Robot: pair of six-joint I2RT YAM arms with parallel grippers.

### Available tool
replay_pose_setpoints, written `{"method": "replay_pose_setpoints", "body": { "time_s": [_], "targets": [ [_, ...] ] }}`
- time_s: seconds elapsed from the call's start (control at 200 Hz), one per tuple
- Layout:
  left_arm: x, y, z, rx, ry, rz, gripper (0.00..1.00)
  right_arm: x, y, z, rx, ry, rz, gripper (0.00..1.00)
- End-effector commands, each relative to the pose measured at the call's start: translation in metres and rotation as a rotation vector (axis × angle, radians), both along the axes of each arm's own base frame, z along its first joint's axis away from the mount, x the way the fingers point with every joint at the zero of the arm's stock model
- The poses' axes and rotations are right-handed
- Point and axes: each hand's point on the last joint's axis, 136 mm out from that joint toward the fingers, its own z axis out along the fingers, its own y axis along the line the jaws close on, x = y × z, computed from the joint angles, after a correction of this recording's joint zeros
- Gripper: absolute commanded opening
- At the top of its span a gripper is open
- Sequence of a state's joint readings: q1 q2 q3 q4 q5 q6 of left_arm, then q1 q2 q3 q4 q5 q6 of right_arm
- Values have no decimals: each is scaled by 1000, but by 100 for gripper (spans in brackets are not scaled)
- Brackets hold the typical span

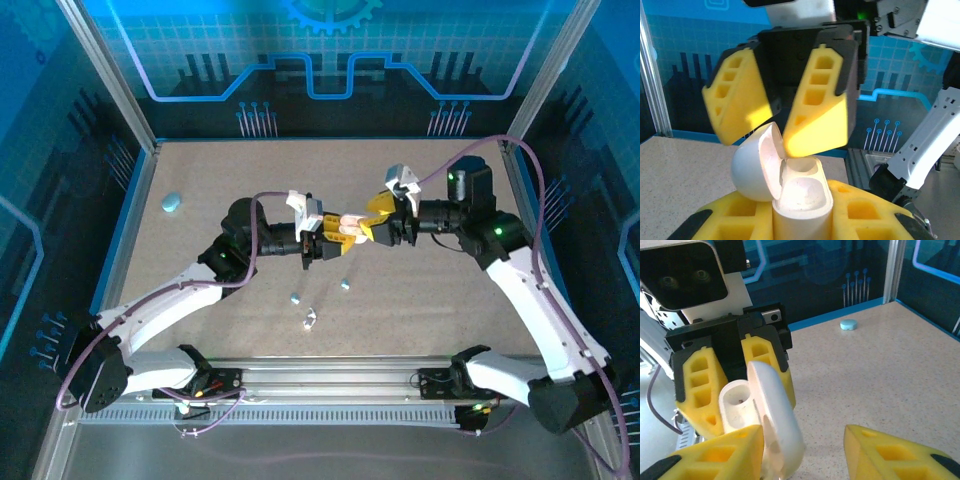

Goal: Insert wireless bluetooth earbuds into charging case

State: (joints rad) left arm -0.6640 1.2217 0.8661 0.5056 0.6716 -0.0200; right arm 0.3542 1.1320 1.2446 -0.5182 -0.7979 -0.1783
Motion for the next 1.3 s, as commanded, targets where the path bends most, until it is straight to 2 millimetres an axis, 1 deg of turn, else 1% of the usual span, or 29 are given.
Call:
{"method": "replay_pose_setpoints", "body": {
  "time_s": [0.0,0.06,0.13,0.33,0.425,0.485,0.535,0.64,0.825,0.946,1.096,1.296],
  "targets": [
    [-11,0,11,-26,-45,-45,24,-16,9,8,25,18,115,44],
    [-10,-1,10,-25,-43,-45,24,-18,11,9,40,35,147,36],
    [-10,-1,10,-25,-44,-42,24,-20,13,10,46,52,169,34],
    [-7,-1,6,-12,-37,-27,27,-24,13,10,50,75,196,20],
    [-6,-1,3,-4,-32,-22,27,-25,12,13,55,76,200,16],
    [-5,-1,3,-2,-29,-20,27,-26,12,14,59,76,205,14],
    [-4,-1,2,-1,-28,-18,28,-26,12,14,59,77,204,11],
    [-4,-1,2,1,-27,-14,29,-26,11,15,60,76,199,10],
    [-2,-2,-4,26,-10,-13,40,-27,10,19,66,61,192,10],
    [-2,-2,-6,37,-4,-14,44,-26,8,19,64,54,179,11],
    [-2,-3,-5,36,-4,-19,44,-26,9,17,62,61,177,11],
    [-3,-3,-2,26,-13,-23,34,-25,8,16,57,64,168,14]
  ]
}}
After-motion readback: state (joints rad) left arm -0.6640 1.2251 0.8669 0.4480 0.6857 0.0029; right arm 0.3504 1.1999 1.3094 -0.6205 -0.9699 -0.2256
